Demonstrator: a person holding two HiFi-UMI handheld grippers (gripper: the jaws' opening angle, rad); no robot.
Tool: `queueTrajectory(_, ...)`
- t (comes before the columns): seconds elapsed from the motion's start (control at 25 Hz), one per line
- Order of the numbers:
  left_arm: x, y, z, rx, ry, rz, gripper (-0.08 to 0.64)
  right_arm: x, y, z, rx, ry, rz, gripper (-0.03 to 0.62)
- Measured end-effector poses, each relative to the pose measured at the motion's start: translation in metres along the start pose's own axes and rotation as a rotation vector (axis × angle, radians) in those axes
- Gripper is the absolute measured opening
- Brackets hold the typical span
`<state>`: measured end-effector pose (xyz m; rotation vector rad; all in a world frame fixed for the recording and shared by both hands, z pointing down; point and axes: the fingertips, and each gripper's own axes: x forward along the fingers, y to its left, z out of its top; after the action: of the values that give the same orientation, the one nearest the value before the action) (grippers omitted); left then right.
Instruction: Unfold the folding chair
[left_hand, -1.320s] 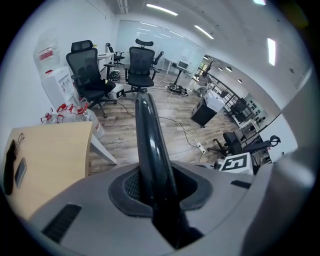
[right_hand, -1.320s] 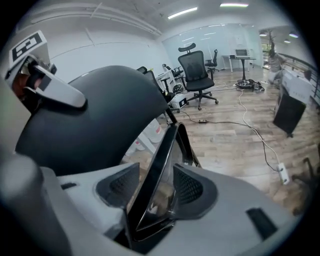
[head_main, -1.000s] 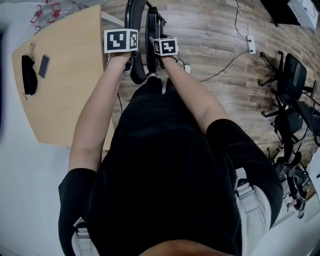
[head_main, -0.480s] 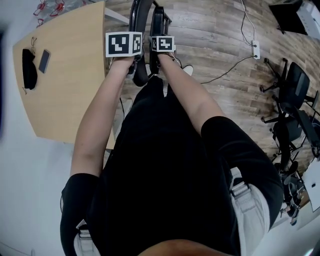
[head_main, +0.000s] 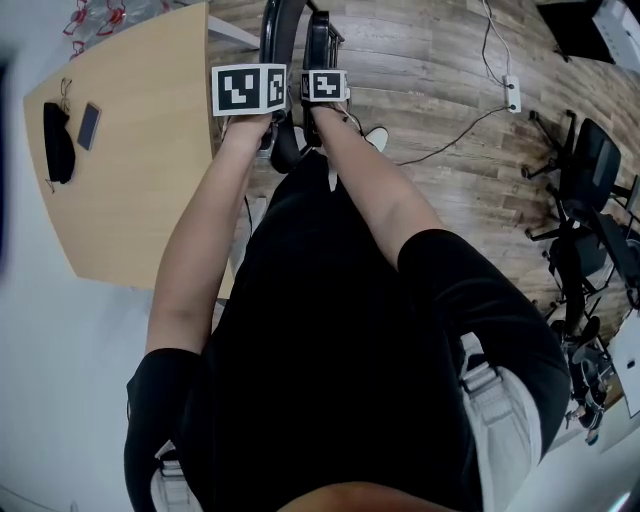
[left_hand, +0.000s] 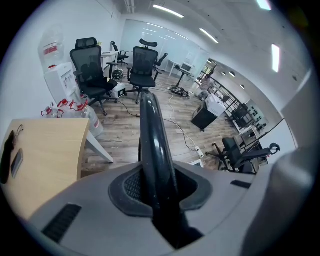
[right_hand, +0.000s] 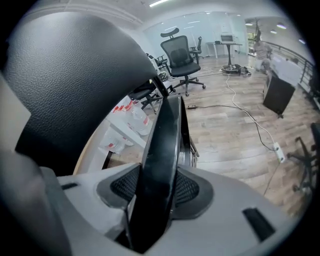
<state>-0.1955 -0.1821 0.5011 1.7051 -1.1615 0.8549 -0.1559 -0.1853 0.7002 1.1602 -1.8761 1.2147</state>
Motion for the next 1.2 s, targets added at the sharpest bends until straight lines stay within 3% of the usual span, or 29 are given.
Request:
queueTrajectory(0.64, -0.006, 0.013, -0.003, 0.025, -0.006, -0.038, 0.075, -0.003, -0.02, -0.007, 0.041, 0.019, 0.017, 0.179)
queueTrajectory(0.92, -0.01, 0.048, -0.01, 0.074, 0.004, -0.056, 0.077, 0.005, -0.01, -0.012, 0.06, 0.034, 0.007, 0.179)
queueTrajectory(1.2, -0.011, 0.092, -0.016, 0.035, 0.0, -0.076, 0.067, 0.012, -0.013, -0.014, 0.075, 0.038, 0.041, 0.179)
